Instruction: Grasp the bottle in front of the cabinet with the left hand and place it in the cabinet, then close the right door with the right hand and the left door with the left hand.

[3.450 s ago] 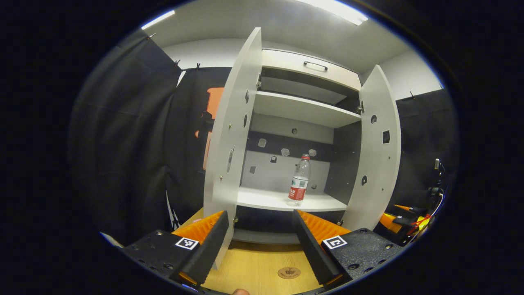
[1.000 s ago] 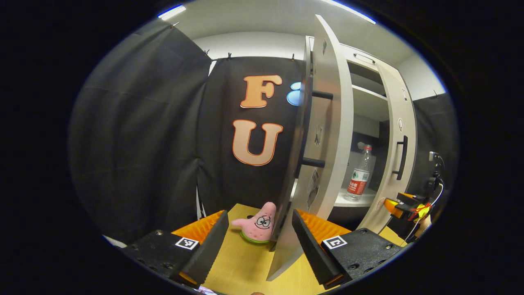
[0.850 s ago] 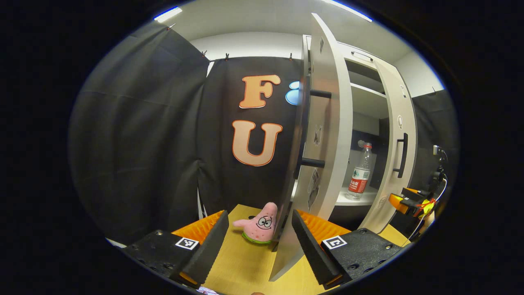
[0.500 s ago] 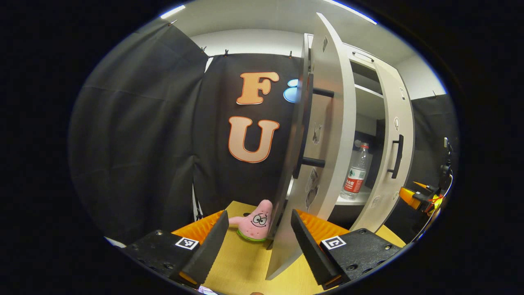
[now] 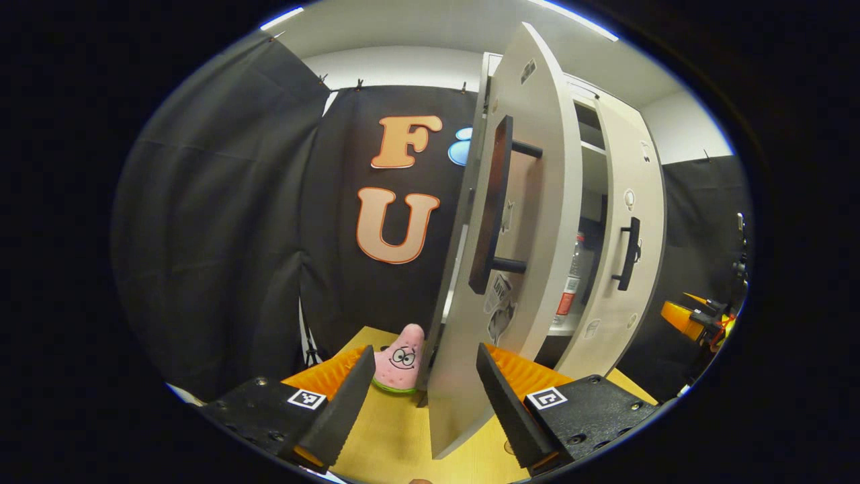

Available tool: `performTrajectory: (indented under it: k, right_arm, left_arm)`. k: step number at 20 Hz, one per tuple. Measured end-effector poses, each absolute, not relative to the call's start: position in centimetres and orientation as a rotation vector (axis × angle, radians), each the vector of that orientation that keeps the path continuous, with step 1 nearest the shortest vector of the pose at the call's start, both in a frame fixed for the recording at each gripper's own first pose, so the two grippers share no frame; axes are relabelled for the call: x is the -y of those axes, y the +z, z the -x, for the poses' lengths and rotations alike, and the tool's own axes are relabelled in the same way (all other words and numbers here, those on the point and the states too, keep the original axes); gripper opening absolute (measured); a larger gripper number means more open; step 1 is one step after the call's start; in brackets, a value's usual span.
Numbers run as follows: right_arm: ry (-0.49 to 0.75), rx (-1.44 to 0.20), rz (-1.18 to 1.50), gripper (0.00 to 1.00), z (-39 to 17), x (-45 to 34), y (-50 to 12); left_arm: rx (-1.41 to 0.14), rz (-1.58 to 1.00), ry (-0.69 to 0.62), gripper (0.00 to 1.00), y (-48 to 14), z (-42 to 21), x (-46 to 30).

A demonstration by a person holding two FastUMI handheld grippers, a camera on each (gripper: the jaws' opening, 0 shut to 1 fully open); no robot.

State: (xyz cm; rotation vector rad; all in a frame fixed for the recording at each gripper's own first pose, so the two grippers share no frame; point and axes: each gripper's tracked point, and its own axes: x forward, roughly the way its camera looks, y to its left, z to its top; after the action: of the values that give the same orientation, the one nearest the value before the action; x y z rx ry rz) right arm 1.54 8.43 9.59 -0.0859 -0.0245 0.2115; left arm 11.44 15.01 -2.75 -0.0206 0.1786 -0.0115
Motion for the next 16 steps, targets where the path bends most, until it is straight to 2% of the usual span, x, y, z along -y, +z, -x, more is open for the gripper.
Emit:
performTrajectory:
  k: [2, 7, 9, 10, 16]
  right_arm:
    - [0.198, 0.006, 0.085, 0.95, -0.5, -6.6, 9.5]
    - [0.161, -0.019, 0.029, 0.95, 1.0, -1.0, 11.0]
    - [0.140, -0.007, 0.023, 0.95, 0.3, -0.3, 11.6]
    - [0.127, -0.002, 0.032, 0.95, -0.6, -0.3, 11.5]
    - [0.113, 0.006, 0.034, 0.95, -1.4, 0.3, 11.5]
  left_arm:
    - [-0.174, 0.022, -0.030, 0.94, -3.0, -11.7, -13.7]
    - [-0.196, 0.043, -0.100, 0.94, -3.8, -12.7, -10.5]
    - [-0.192, 0.030, -0.125, 0.90, -3.7, -12.8, -9.2]
    - [-0.188, 0.022, -0.135, 0.93, -3.8, -12.9, -8.7]
    - [-0.195, 0.050, -0.208, 0.94, -5.2, -14.0, -5.3]
